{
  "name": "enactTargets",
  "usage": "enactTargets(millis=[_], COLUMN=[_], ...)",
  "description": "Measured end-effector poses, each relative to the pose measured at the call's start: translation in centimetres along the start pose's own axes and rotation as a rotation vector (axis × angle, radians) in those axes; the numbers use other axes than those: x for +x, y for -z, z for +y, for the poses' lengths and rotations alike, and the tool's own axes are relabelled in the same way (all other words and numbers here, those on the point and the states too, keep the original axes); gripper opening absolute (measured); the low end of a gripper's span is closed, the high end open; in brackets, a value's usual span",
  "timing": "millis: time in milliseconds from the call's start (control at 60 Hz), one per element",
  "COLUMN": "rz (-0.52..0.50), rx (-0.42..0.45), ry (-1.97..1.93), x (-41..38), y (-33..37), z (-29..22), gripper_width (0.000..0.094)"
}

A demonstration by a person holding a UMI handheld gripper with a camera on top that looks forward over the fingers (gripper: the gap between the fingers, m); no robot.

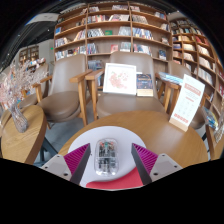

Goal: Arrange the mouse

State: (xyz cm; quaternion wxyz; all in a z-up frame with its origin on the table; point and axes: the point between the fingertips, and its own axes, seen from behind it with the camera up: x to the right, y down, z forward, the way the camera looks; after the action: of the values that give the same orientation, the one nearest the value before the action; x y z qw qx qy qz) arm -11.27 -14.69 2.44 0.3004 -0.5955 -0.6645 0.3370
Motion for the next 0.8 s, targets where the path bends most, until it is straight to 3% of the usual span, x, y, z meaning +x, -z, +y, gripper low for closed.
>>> enactTargets(millis=[167,367,583,800], rz=[0.075,0.131,0.218,0.184], rx=[0.090,0.148,0.102,0.054], ry=[0.048,0.029,0.033,0.047], x=[2.8,4.8,7.8,7.1], y=[11.5,25.3,31.1,32.1], z=[-1.0,6.1,15.1,19.6], gripper_width=[0.0851,0.0853,0.0850,0.0849])
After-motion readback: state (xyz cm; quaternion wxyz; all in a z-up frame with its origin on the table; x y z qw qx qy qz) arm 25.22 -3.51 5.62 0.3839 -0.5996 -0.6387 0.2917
